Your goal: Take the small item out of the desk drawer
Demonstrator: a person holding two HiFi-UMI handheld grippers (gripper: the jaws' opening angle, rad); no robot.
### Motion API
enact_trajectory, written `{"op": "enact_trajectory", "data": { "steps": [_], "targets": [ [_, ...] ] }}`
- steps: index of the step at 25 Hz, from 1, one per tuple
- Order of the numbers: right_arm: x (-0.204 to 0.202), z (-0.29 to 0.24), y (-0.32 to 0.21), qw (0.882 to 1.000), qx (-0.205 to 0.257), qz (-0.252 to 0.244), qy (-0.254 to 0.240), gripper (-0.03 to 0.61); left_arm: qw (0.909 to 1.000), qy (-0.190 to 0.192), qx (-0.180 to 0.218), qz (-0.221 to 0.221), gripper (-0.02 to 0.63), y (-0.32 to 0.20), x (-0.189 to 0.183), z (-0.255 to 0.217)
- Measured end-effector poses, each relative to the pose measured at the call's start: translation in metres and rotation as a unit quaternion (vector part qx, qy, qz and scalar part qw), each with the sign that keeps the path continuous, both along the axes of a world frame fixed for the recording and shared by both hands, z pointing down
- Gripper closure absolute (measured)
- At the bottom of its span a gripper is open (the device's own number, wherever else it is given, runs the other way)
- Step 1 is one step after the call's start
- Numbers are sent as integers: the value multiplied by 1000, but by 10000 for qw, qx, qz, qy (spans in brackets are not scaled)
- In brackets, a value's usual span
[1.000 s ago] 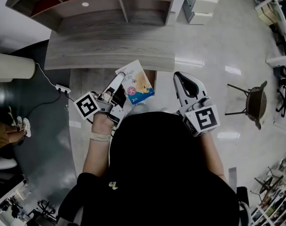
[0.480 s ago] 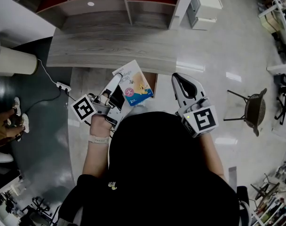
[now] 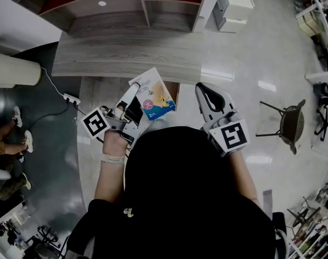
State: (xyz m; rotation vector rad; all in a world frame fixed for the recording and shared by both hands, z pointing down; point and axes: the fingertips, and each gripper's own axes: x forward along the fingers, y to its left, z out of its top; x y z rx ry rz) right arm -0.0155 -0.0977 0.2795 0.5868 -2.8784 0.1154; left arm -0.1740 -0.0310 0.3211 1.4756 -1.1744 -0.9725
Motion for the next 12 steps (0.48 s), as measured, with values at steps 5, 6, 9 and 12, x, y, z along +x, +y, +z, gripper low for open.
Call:
{"op": "enact_trajectory", "data": {
  "steps": [5,6,9,12],
  "targets": [
    [2,1,0,10000,-24,31,10,581,10000,-4,-10,9,512,-1,1,1],
    [2,1,0,10000,-28,32,14,581,10000,-6,-18,12,512,-1,1,1],
    [1,2,1,10000,-33,31,35,581,10000,10,-42,16,512,0,0,3],
    [0,3,1,10000,-28,41,42,581,10000,24,-68,20,512,0,-1,7]
  ]
}}
